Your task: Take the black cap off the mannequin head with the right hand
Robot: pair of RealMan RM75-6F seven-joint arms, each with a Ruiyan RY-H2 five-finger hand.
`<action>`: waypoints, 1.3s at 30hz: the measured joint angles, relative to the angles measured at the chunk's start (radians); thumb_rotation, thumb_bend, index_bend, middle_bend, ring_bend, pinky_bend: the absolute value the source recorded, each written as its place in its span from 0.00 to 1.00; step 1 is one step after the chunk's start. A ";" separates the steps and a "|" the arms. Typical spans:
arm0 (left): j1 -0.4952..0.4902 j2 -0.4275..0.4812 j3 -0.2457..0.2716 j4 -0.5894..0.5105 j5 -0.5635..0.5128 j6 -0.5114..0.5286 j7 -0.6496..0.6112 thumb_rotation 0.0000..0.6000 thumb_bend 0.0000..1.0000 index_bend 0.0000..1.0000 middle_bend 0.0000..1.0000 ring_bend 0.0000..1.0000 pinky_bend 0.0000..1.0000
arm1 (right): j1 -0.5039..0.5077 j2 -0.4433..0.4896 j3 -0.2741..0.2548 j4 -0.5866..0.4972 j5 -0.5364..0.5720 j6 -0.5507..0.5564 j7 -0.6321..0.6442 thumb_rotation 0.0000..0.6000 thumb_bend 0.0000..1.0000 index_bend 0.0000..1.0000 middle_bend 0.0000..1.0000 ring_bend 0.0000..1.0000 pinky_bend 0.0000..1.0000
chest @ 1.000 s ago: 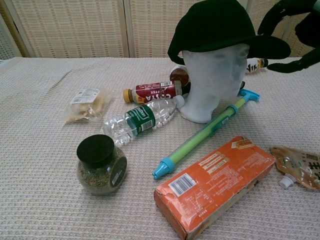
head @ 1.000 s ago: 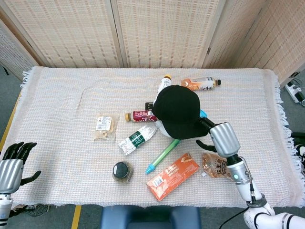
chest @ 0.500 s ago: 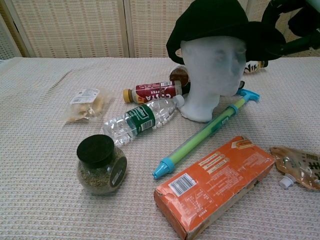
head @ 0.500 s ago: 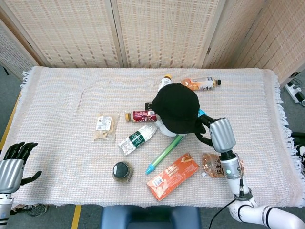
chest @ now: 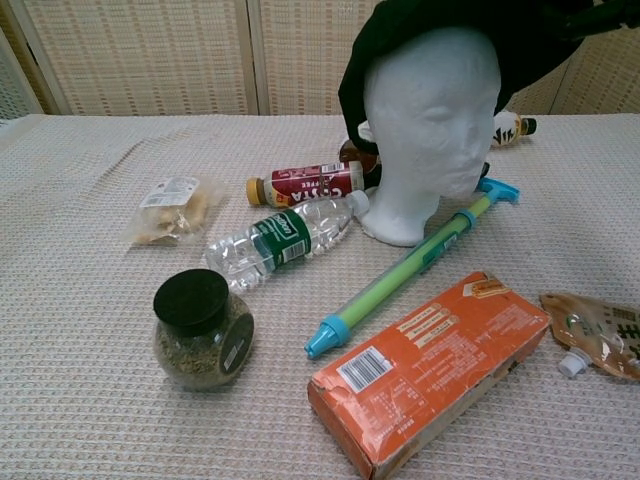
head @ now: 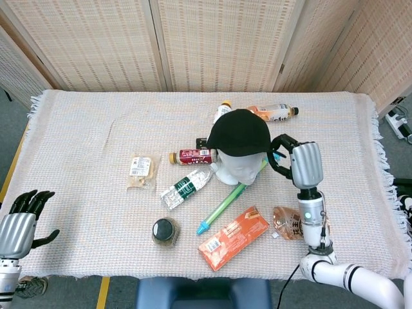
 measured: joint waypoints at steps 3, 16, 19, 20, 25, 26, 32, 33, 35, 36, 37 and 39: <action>-0.004 -0.004 0.000 0.000 -0.001 -0.007 0.003 1.00 0.20 0.19 0.20 0.12 0.15 | 0.023 -0.008 0.025 0.028 0.023 -0.007 -0.005 1.00 0.61 0.85 0.75 0.96 1.00; -0.020 -0.012 0.002 -0.001 -0.006 -0.033 0.015 1.00 0.20 0.18 0.19 0.11 0.15 | 0.121 -0.023 0.110 0.209 0.135 -0.084 0.000 1.00 0.63 0.86 0.76 0.96 1.00; -0.021 -0.012 0.004 -0.002 -0.007 -0.034 0.017 1.00 0.20 0.18 0.19 0.11 0.15 | 0.121 -0.001 0.099 0.230 0.142 -0.104 0.005 1.00 0.63 0.86 0.76 0.96 1.00; -0.021 -0.013 0.004 -0.002 -0.007 -0.034 0.017 1.00 0.20 0.18 0.19 0.11 0.15 | 0.117 0.009 0.090 0.231 0.140 -0.107 0.007 1.00 0.63 0.86 0.75 0.96 1.00; -0.024 -0.017 0.006 -0.001 -0.007 -0.041 0.017 1.00 0.20 0.18 0.19 0.11 0.15 | 0.058 0.083 0.020 0.218 0.122 -0.116 0.030 1.00 0.63 0.86 0.76 0.96 1.00; -0.025 -0.018 0.007 -0.002 -0.005 -0.041 0.017 1.00 0.21 0.18 0.19 0.11 0.14 | 0.046 0.097 0.007 0.215 0.118 -0.117 0.035 1.00 0.63 0.86 0.76 0.96 1.00; -0.023 -0.018 0.010 -0.011 0.002 -0.031 0.021 1.00 0.20 0.18 0.19 0.11 0.14 | -0.024 0.163 -0.075 0.197 0.088 -0.118 0.082 1.00 0.63 0.86 0.76 0.96 1.00; -0.022 -0.018 0.011 -0.014 0.003 -0.030 0.022 1.00 0.20 0.18 0.19 0.11 0.14 | -0.034 0.167 -0.088 0.194 0.083 -0.118 0.095 1.00 0.63 0.86 0.76 0.96 1.00; -0.019 -0.016 0.014 -0.019 0.003 -0.028 0.026 1.00 0.20 0.18 0.19 0.11 0.14 | -0.048 0.170 -0.110 0.192 0.074 -0.118 0.116 1.00 0.63 0.86 0.76 0.96 1.00; -0.019 -0.015 0.014 -0.021 0.004 -0.027 0.028 1.00 0.20 0.18 0.19 0.11 0.14 | -0.055 0.171 -0.126 0.194 0.067 -0.119 0.126 1.00 0.63 0.86 0.76 0.96 1.00; -0.018 -0.015 0.015 -0.024 0.004 -0.027 0.029 1.00 0.20 0.18 0.19 0.11 0.14 | -0.059 0.169 -0.137 0.197 0.061 -0.121 0.130 1.00 0.63 0.86 0.76 0.96 1.00; -0.018 -0.012 0.017 -0.029 0.007 -0.026 0.032 1.00 0.20 0.18 0.19 0.11 0.14 | -0.065 0.160 -0.162 0.212 0.049 -0.128 0.137 1.00 0.63 0.86 0.75 0.96 1.00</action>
